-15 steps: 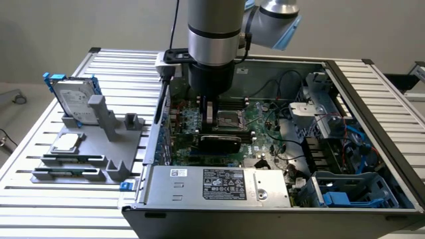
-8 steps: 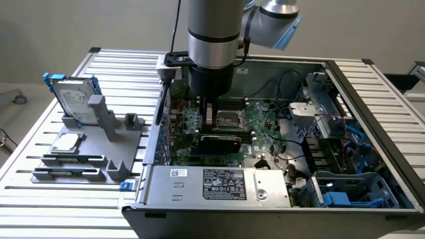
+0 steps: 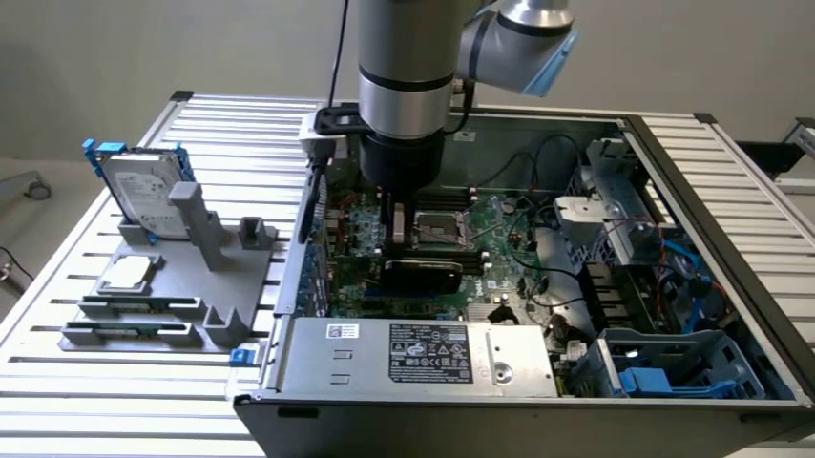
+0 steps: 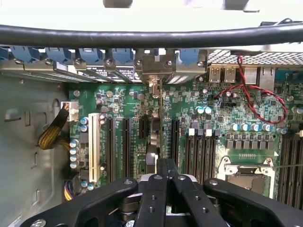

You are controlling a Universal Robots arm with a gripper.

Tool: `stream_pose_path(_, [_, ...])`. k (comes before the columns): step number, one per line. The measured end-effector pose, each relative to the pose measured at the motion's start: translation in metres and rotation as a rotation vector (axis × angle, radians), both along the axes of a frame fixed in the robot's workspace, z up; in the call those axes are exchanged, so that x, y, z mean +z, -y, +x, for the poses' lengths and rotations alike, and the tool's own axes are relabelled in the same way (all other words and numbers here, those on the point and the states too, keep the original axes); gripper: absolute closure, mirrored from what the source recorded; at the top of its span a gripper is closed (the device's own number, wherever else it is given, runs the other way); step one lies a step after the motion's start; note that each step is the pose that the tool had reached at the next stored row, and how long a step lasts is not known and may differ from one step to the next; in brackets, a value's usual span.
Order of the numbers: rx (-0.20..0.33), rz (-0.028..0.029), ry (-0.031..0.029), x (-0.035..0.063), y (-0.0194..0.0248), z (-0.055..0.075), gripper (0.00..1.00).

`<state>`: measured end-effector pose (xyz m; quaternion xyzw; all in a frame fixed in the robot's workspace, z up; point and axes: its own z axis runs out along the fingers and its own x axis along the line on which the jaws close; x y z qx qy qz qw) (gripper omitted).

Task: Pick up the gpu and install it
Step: 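Press down on the gpu until it lock into place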

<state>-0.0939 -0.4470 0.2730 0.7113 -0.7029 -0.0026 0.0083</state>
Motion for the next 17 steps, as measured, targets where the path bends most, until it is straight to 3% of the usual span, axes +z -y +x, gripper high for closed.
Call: stream_pose_path(17, [0.0, -0.0038, -0.0003, -0.0064, -0.0001, -0.0004, 0.89])
